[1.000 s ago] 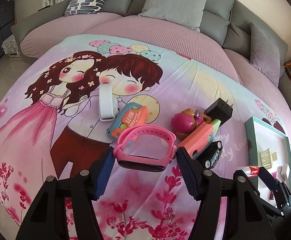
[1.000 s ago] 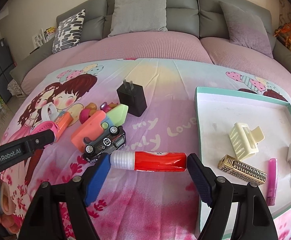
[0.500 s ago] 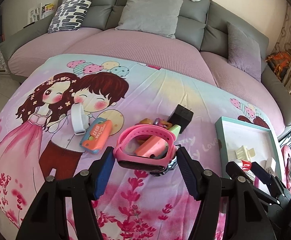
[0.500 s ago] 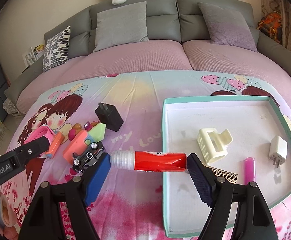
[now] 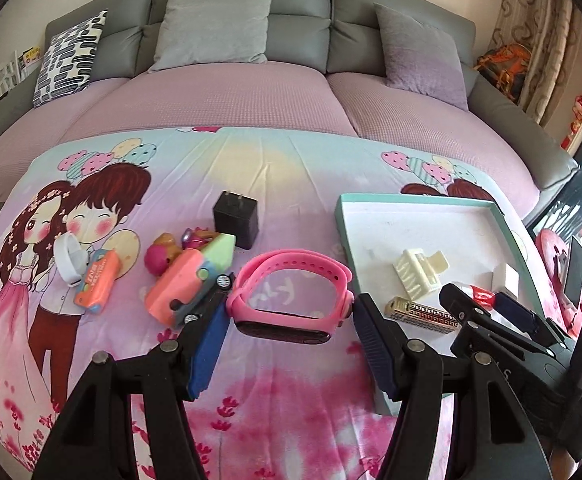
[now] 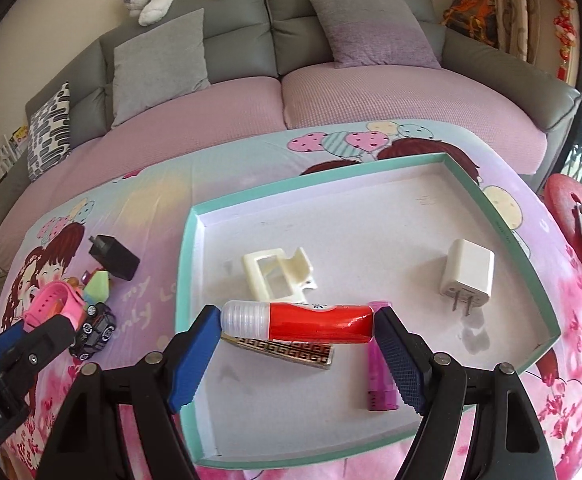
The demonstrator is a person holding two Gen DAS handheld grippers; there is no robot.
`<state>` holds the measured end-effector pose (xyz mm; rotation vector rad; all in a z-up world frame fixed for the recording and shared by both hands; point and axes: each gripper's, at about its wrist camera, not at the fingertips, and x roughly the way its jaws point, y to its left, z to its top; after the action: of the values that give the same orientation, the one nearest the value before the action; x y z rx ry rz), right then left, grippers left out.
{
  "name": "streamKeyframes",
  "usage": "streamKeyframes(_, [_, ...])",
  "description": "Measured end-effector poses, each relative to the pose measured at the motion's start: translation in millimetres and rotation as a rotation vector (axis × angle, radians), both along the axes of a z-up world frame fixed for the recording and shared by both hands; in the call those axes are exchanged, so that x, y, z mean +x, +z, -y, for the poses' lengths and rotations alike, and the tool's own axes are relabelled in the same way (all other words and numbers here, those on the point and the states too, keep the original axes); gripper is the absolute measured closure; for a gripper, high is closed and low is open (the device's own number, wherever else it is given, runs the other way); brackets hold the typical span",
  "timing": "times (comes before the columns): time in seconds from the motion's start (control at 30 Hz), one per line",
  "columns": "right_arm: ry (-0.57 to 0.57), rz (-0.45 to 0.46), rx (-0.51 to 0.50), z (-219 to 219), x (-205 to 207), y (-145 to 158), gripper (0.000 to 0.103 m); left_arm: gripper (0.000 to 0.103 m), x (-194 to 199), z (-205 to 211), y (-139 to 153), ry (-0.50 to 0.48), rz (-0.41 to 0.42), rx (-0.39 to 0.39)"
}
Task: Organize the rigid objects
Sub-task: 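Carry the watch band with the left tool while the right tool carries the bottle over the tray, then open the right tool to drop the red bottle while the left tool releases the watch band in the tray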
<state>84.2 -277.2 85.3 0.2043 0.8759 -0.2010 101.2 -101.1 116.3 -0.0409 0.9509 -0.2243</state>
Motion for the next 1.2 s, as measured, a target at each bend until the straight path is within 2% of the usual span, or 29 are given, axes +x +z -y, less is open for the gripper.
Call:
streamKeyframes(0.33, [-0.159,-0.047,0.014,56,-14,-13,0.022,0.038,-9,60,-8,-0.142,-0.036,0.021])
streamKeyframes(0.57, [-0.206,-0.075,0.004,72,-17,-17,0.022,0.038,-16,98,-25,-0.239,-0.081,0.032])
streamKeyframes(0.87, [-0.211,-0.106,0.01,77,-14,-25,0.022,0.038,-13,111,-59,-0.252,-0.184,0.067])
streamKeyframes(1.2, [-0.222,-0.113,0.022,81,-15,-27,0.022,0.038,-9,110,-57,-0.257,-0.167,0.084])
